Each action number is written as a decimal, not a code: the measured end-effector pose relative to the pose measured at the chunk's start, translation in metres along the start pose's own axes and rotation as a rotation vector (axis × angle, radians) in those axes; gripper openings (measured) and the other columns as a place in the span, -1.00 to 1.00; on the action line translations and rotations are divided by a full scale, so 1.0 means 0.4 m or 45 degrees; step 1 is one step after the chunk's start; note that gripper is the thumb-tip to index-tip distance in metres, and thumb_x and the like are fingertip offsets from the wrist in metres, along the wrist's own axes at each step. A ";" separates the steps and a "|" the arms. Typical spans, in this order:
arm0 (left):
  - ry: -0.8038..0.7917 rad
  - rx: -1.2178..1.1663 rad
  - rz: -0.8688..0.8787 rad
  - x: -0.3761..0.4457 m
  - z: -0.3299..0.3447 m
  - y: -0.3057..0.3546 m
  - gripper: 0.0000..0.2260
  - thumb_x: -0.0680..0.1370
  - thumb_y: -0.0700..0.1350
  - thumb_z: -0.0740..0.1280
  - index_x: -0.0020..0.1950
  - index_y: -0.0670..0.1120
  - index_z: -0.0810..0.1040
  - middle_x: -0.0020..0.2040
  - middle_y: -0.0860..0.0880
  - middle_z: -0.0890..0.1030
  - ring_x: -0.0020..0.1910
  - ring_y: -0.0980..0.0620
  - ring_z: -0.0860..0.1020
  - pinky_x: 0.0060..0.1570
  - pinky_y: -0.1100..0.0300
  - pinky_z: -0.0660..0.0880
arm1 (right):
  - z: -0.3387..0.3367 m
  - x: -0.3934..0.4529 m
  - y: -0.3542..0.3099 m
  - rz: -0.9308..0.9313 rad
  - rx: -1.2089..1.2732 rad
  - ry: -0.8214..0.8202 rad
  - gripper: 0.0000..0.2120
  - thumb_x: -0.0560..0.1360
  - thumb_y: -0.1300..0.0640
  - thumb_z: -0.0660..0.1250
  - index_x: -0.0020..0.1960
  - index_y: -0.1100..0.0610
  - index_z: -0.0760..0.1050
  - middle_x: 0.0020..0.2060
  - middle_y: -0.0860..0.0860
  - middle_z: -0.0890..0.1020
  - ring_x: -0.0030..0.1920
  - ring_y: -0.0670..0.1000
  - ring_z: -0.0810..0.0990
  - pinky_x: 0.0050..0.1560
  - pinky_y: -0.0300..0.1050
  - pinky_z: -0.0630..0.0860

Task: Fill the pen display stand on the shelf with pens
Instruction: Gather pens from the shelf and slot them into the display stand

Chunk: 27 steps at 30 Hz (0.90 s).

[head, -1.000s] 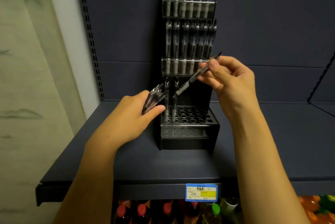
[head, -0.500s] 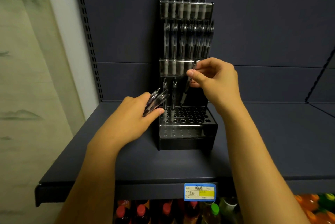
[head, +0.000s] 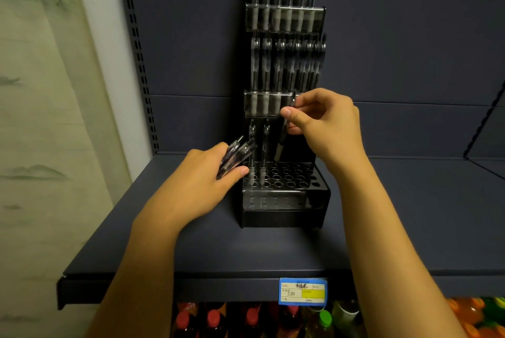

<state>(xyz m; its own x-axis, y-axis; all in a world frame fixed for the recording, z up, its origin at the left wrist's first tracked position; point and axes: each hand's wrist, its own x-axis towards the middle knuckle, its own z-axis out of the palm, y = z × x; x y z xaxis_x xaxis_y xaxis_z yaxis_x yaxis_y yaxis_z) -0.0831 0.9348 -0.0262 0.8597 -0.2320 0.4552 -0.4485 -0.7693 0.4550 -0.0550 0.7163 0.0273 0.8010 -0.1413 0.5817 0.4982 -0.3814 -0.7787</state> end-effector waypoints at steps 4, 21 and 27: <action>0.002 -0.004 -0.003 0.001 0.002 0.002 -0.78 0.60 0.12 0.33 -0.12 0.03 0.42 -0.33 0.04 0.49 -0.32 0.27 0.48 -0.30 0.39 0.39 | 0.006 -0.003 0.003 0.003 -0.063 -0.028 -0.85 0.46 0.14 0.55 -0.04 0.13 0.61 -0.24 0.03 0.71 -0.24 -0.06 0.72 -0.13 -0.12 0.70; -0.030 -0.004 -0.031 -0.007 0.006 0.001 -0.80 0.59 0.13 0.34 -0.11 0.05 0.43 -0.31 0.04 0.51 -0.36 0.13 0.49 -0.33 0.38 0.38 | 0.038 -0.022 0.050 0.148 -0.327 -0.225 -0.74 0.38 0.08 0.62 -0.07 0.14 0.59 -0.23 0.05 0.70 -0.20 0.00 0.72 -0.05 0.01 0.69; -0.036 0.022 -0.051 -0.009 0.001 0.000 -0.78 0.60 0.14 0.32 -0.11 0.03 0.42 -0.29 0.03 0.51 -0.37 0.09 0.47 -0.35 0.36 0.36 | 0.003 -0.041 0.003 0.123 -0.382 -0.205 -0.67 0.36 0.05 0.63 0.04 0.11 0.60 -0.24 -0.03 0.70 -0.19 -0.07 0.69 0.04 -0.03 0.66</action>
<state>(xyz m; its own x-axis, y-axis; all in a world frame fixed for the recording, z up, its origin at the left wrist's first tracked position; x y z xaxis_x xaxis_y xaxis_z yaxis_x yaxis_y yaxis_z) -0.0861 0.9356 -0.0281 0.8836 -0.2170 0.4149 -0.4093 -0.7884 0.4593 -0.0672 0.7192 0.0165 0.8937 -0.0533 0.4455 0.3169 -0.6279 -0.7108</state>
